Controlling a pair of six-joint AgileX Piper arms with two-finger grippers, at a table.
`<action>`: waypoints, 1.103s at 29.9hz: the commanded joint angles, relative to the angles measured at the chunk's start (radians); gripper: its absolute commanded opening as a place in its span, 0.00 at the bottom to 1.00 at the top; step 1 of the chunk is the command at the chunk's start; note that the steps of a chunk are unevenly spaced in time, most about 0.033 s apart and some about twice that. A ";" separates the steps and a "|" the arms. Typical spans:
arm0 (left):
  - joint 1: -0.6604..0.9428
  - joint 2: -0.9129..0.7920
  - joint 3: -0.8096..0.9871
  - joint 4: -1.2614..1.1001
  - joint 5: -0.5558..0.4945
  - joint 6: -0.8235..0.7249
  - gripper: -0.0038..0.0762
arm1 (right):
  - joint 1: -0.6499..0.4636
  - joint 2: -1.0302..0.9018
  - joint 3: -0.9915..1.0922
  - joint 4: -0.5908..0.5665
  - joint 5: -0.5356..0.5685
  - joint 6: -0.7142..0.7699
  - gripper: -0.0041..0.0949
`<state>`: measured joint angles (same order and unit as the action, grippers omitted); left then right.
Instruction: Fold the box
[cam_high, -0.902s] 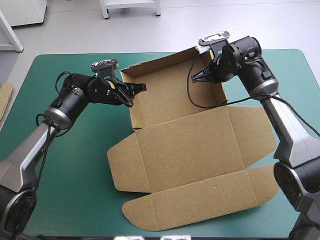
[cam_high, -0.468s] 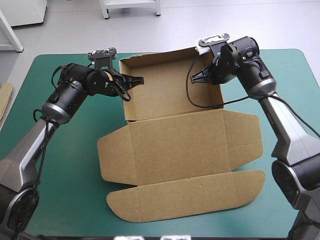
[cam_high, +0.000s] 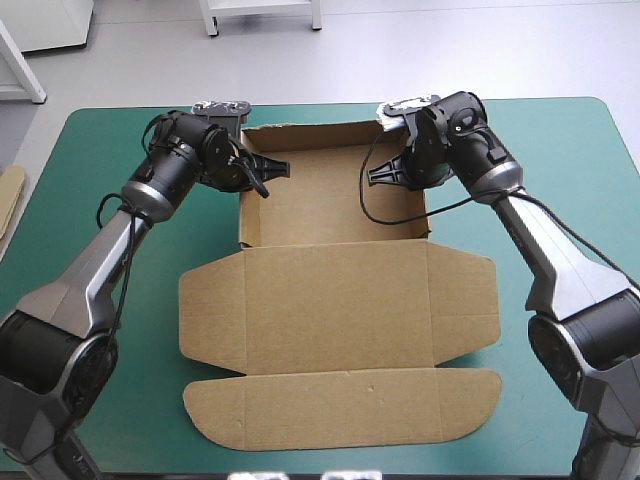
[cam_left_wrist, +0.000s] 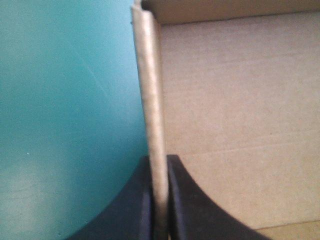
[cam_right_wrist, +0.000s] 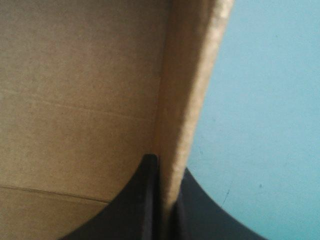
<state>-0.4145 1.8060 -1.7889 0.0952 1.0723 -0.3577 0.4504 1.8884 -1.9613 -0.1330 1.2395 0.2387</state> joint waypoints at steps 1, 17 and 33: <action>-0.014 -0.011 -0.065 -0.024 -0.046 0.037 0.04 | 0.013 -0.050 0.000 0.011 0.007 -0.024 0.04; 0.029 0.120 -0.072 -0.058 0.076 0.096 0.04 | 0.002 0.077 0.006 0.100 0.007 -0.022 0.04; 0.070 0.175 -0.072 -0.140 0.100 0.161 0.04 | -0.007 0.138 0.006 0.098 -0.014 -0.045 0.04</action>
<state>-0.3419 2.0185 -1.8437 -0.0141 1.1611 -0.2364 0.4348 2.0608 -1.9380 -0.0822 1.1992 0.2377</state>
